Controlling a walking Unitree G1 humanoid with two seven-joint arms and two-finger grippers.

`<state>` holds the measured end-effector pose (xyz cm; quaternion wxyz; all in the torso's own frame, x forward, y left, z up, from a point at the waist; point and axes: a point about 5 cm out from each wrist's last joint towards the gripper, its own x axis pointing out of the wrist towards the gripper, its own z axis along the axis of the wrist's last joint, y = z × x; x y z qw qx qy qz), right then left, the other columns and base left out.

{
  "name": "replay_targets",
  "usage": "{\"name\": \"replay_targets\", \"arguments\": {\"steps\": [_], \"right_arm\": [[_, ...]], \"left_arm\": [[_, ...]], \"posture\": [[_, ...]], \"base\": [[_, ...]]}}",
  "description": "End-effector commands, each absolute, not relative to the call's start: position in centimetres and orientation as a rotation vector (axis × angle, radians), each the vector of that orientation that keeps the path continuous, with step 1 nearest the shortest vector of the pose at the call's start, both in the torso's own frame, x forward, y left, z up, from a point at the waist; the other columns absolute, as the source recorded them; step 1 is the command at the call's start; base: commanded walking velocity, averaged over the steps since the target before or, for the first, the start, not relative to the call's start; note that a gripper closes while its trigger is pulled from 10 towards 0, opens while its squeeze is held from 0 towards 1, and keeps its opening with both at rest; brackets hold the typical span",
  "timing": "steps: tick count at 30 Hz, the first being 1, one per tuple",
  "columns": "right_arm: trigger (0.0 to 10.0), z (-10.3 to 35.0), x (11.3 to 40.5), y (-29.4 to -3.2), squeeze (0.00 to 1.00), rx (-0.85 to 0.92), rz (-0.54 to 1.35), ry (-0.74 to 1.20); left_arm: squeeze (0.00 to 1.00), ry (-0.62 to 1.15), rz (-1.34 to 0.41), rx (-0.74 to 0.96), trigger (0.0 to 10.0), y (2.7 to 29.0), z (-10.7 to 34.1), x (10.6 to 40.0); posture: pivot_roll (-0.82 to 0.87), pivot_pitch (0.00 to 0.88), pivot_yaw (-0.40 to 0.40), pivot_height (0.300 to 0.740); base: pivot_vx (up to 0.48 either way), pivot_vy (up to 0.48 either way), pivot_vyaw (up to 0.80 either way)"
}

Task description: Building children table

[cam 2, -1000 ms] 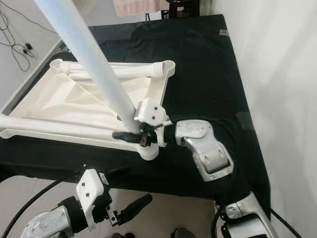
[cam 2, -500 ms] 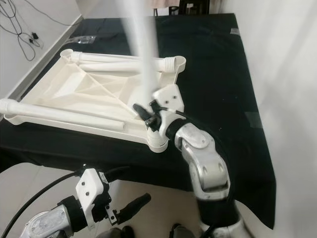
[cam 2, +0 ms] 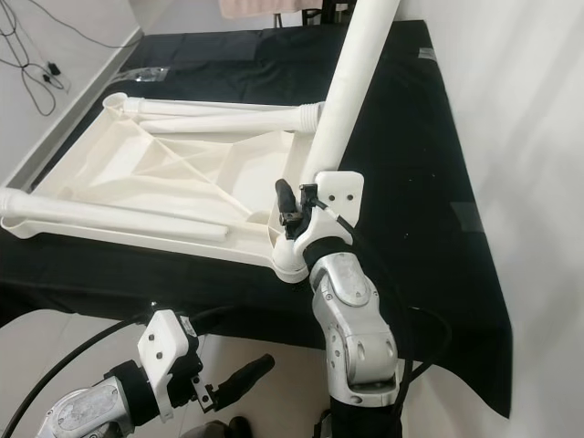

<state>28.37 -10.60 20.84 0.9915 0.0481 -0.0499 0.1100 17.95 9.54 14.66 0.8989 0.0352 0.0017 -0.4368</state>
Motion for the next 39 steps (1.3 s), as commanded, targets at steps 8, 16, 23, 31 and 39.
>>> {"name": "replay_targets", "arguments": {"steps": [8,16,23,31,39], "right_arm": [[10.0,18.8,29.0,-10.8,0.0,-0.182,0.708,-0.11],[10.0,18.9,29.7,-10.9,0.0,-0.253,1.036,-0.02],[10.0,20.0,32.0,-11.4,0.0,-0.195,1.141,-0.031],[10.0,20.7,32.7,-11.4,0.0,-0.245,1.342,0.014],[10.0,21.8,33.4,-12.0,0.0,-0.237,1.439,0.027]], "left_arm": [[0.0,0.034,-0.9,0.097,10.0,10.1,13.8,18.0],[0.0,0.032,-0.902,0.094,10.0,10.0,13.8,17.9],[0.0,0.028,-0.901,0.088,10.0,9.8,14.0,17.6],[0.0,0.029,-0.903,0.084,10.0,9.8,14.2,17.3],[0.0,0.033,-0.905,0.081,10.0,9.9,14.2,17.2]], "posture": [[0.0,0.21,0.111,0.74],[0.01,0.207,0.103,0.74],[0.02,0.217,0.098,0.74],[0.03,0.229,0.102,0.74],[0.03,0.234,0.104,0.74]], "base": [[0.0,0.0,0.0],[0.0,0.0,0.0],[0.0,0.0,0.0],[0.0,0.0,0.0],[0.0,0.0,0.0]]}}
